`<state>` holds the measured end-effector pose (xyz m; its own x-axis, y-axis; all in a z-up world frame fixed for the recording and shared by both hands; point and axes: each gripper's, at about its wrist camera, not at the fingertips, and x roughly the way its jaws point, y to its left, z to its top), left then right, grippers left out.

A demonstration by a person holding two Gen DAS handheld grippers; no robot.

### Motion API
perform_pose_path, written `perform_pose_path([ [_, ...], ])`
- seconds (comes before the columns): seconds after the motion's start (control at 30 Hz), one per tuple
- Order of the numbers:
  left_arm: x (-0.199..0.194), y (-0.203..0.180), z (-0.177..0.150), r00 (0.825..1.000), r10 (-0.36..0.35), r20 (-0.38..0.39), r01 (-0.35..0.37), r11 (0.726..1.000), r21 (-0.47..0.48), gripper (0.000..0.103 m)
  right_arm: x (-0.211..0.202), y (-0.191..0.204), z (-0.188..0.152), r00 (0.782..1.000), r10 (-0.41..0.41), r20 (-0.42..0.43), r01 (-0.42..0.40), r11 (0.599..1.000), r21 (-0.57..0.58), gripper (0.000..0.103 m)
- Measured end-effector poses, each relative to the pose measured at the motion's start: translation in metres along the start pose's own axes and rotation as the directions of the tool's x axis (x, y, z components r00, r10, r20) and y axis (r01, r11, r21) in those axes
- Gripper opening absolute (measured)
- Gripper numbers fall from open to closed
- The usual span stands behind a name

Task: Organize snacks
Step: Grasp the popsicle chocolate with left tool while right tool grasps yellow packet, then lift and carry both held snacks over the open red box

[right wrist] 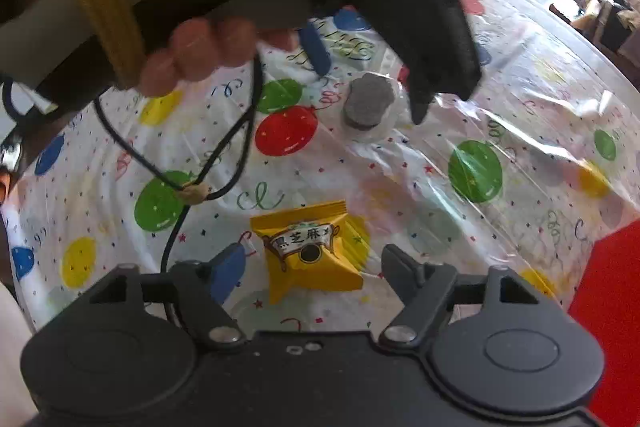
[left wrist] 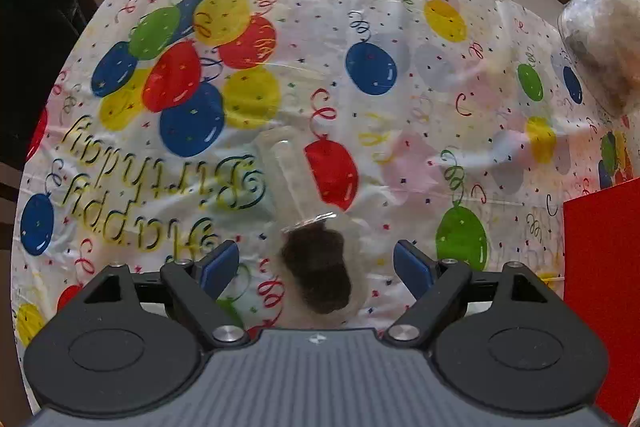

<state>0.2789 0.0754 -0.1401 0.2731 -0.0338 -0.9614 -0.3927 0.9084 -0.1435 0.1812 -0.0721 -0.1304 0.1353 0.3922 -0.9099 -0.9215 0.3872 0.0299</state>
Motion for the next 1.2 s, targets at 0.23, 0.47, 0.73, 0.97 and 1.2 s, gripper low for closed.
perform_pose_path([
  [0.23, 0.0, -0.012, -0.003, 0.997, 0.072, 0.027, -0.073, 0.996, 0.046, 0.063, 0.006, 0.005, 0.001, 1.0, -0.021, -0.017, 0.02, 0.999, -0.047, 0.056],
  [0.47, -0.006, -0.008, -0.006, 0.996, 0.074, 0.058, -0.079, 0.994, 0.081, 0.045, 0.005, 0.004, -0.002, 0.999, -0.039, 0.007, 0.039, 0.999, -0.03, 0.043],
  [0.73, -0.012, 0.016, -0.013, 0.998, -0.012, 0.057, 0.011, 1.0, 0.019, 0.045, -0.01, -0.006, -0.012, 0.997, -0.052, 0.059, 0.046, 0.994, 0.094, 0.039],
  [0.97, -0.024, 0.035, -0.027, 0.996, -0.054, 0.072, 0.056, 0.998, -0.017, 0.045, -0.034, -0.008, -0.027, 0.989, -0.089, 0.122, 0.062, 0.977, 0.205, 0.039],
  [1.2, -0.048, 0.042, -0.046, 0.99, -0.101, 0.102, 0.102, 0.995, -0.006, 0.045, -0.067, -0.009, -0.042, 0.973, -0.137, 0.183, 0.083, 0.957, 0.277, 0.039],
])
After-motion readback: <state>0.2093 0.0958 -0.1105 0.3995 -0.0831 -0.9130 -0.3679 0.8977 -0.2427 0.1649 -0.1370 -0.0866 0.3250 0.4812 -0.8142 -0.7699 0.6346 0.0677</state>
